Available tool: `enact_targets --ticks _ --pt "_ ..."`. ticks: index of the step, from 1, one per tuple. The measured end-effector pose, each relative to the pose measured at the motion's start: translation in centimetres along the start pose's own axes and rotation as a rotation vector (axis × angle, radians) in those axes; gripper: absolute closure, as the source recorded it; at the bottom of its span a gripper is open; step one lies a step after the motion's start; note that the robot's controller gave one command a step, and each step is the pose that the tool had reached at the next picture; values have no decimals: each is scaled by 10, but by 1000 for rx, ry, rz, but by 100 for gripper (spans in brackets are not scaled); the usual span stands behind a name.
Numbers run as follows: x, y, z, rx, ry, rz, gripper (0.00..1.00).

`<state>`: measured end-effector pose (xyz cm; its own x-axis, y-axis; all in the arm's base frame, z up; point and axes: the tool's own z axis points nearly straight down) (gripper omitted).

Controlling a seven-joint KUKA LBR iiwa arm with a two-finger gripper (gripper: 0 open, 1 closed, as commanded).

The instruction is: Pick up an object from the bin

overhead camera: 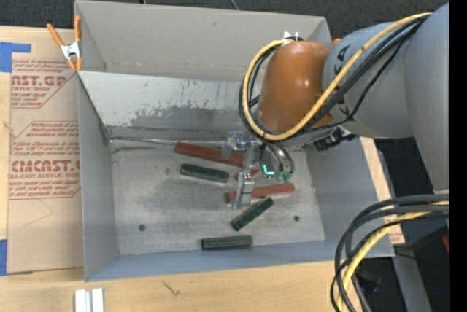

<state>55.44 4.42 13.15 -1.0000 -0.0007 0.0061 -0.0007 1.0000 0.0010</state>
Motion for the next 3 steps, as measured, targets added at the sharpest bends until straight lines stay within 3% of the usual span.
enact_targets --ticks 1,2,3 --pt "-2 0 -3 0 -7 0 0" --pt "7 -10 56 0 -7 130 100" --pt "7 -10 56 -1 -7 130 0"
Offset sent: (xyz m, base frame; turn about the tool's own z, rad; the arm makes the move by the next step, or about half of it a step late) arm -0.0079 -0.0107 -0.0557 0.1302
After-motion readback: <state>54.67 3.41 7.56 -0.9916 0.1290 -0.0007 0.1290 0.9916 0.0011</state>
